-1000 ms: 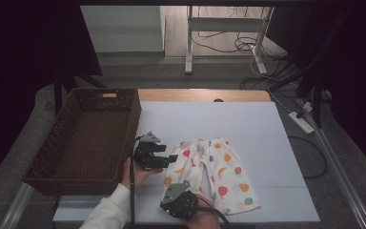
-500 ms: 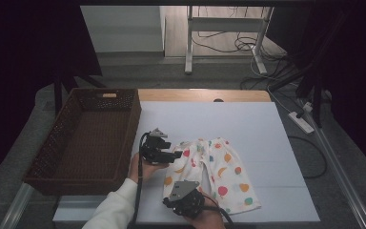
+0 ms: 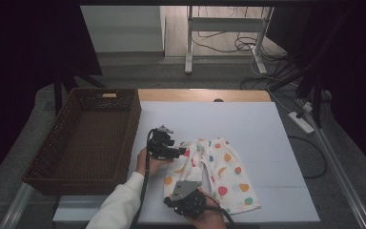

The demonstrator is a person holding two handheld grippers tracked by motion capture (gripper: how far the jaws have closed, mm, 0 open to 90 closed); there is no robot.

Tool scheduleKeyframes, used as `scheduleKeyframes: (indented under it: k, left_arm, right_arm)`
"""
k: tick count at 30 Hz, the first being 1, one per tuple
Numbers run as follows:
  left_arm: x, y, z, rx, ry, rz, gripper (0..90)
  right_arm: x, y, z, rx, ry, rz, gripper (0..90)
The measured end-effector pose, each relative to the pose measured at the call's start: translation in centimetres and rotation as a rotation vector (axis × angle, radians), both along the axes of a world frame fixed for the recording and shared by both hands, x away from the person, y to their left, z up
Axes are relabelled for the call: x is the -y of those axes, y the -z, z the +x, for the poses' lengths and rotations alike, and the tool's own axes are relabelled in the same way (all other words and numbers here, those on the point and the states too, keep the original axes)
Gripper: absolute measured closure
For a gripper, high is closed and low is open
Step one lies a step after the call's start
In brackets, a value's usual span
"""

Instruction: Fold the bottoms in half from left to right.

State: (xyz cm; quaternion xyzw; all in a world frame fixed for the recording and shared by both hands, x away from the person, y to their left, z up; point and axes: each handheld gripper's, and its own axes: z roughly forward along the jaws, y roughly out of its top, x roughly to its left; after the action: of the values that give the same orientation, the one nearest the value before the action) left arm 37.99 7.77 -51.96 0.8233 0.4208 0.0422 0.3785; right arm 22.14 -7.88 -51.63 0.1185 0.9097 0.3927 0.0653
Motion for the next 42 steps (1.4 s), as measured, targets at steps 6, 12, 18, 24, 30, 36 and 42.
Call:
scheduleKeyframes:
  k: [6,12,18,24,30,36,42]
  left_arm:
    - [0.0,-0.1,0.5,-0.004,-0.003,0.008,31.6]
    - [0.2,0.4,0.9,-0.016,-0.003,0.023,31.8]
    - [0.4,0.9,1.4,-0.021,-0.005,0.051,32.8]
    - [0.4,1.3,1.6,-0.024,-0.003,0.065,35.6]
    - [0.4,1.4,1.7,-0.035,0.01,0.054,48.4]
    - [0.2,1.7,1.8,-0.063,0.017,0.037,68.9]
    - [0.0,1.9,1.8,-0.083,0.025,0.015,83.2]
  right_arm:
    - [0.2,0.1,-0.1,-0.004,0.01,-0.002,86.6]
    - [0.4,0.1,-0.1,-0.006,0.022,-0.002,86.6]
    - [0.6,0.2,-0.1,-0.01,0.03,0.001,86.5]
    - [0.7,0.2,-0.1,-0.011,0.032,-0.003,86.5]
    - [0.8,0.3,-0.1,-0.013,0.035,-0.002,86.5]
    - [0.9,0.3,0.0,-0.015,0.038,-0.003,86.5]
    - [0.9,0.3,0.1,-0.016,0.041,0.003,86.6]
